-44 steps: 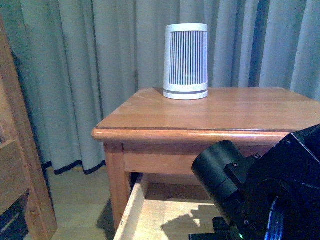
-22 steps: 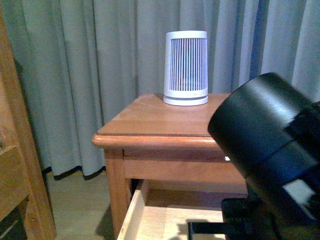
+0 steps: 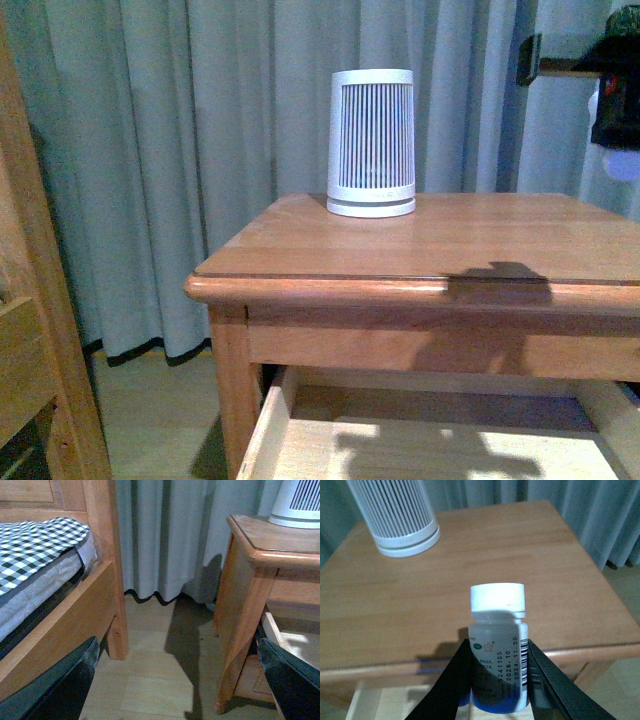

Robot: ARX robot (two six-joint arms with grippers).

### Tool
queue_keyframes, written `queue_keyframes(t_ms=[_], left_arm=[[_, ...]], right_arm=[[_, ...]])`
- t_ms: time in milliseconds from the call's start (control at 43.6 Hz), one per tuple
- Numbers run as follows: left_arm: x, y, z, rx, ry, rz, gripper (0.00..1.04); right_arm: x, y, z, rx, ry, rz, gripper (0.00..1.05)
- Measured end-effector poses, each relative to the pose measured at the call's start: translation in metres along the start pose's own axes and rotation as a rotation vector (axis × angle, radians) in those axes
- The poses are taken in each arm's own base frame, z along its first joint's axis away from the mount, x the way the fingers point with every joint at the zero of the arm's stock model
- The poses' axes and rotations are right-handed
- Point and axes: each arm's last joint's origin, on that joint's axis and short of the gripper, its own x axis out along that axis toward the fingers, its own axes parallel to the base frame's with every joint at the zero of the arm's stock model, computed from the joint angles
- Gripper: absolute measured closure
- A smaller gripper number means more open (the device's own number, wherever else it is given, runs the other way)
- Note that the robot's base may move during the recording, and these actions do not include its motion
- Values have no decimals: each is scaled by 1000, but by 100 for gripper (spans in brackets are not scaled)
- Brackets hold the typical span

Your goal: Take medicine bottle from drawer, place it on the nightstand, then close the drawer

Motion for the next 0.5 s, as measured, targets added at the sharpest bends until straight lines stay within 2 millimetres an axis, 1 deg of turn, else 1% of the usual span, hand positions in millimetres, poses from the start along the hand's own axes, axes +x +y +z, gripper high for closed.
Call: queue_keyframes(t_ms=[46,92,160,183,206,275,413,504], left_arm=[[0,0,0,0,0,0,7],[0,0,0,0,0,0,7],[0,0,0,0,0,0,7],[0,0,0,0,0,0,7],[0,0,0,0,0,0,7],[0,0,0,0,0,0,7],[0,0,0,0,0,0,7],[0,0,0,0,0,0,7]], right_arm=[[13,-2,9,-1,-11,5,78],[33,-5,15,-5,-13,-17,78],[61,-9,16,-12,18,-37,78],[65,-9,16,-15,22,-43,78],[74,-10,15,-18,33,-46,78],[109,-10,10,-33,108,-49,78],[146,-7,2,-45,192,-73,78],[158,-2,5,-43,200,-84,78]])
